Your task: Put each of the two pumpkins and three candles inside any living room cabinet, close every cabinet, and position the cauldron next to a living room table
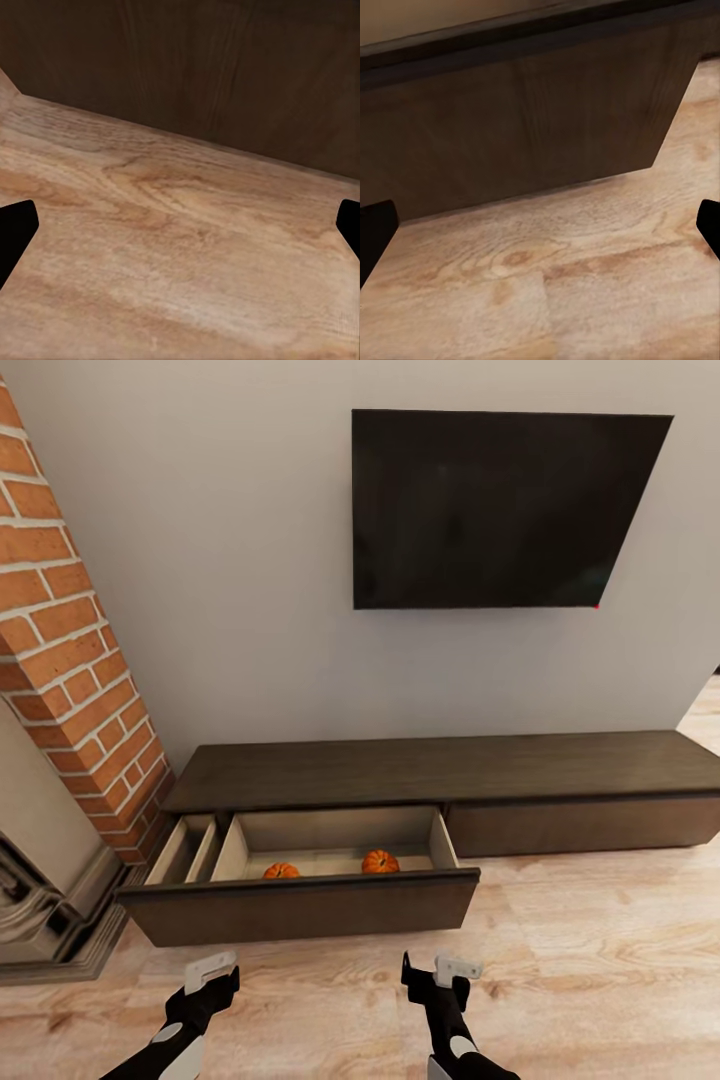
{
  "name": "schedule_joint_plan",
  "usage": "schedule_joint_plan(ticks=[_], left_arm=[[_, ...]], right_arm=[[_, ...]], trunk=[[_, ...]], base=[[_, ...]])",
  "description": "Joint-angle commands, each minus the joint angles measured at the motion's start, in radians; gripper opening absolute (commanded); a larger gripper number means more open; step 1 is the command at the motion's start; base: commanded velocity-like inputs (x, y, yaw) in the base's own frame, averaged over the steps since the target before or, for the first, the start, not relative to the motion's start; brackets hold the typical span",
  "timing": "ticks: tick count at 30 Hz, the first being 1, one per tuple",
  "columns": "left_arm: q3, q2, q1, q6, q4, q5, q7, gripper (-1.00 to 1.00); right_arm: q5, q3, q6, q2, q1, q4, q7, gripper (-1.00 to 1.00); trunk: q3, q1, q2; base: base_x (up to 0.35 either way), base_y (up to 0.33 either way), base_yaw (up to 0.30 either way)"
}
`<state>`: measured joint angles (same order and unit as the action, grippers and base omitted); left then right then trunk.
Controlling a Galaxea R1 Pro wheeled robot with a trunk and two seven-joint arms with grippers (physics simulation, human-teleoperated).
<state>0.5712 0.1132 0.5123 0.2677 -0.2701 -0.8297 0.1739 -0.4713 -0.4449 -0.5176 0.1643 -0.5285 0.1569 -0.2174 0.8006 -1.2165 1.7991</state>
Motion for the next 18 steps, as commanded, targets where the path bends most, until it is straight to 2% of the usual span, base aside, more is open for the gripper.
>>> schedule_joint_plan(ticks=[1,18], left_arm=[[0.009,0.001,0.0,0.005,-0.001,-0.005,0.007,1.0],[0.013,-0.003,0.0,0.011,0.002,-0.005,0.007,1.0]], right_arm=[[-0.003,-0.009,-0.002,-0.001,-0.001,0.0,-0.008,1.0],[0.005,-0.012,-0.002,0.001,-0.001,0.001,-0.008,1.0]], trunk=[[0.004,-0.004,0.008],[0.057,-0.069,0.127]], base=[[0.0,0.0,0.0],[0.0,0.0,0.0]])
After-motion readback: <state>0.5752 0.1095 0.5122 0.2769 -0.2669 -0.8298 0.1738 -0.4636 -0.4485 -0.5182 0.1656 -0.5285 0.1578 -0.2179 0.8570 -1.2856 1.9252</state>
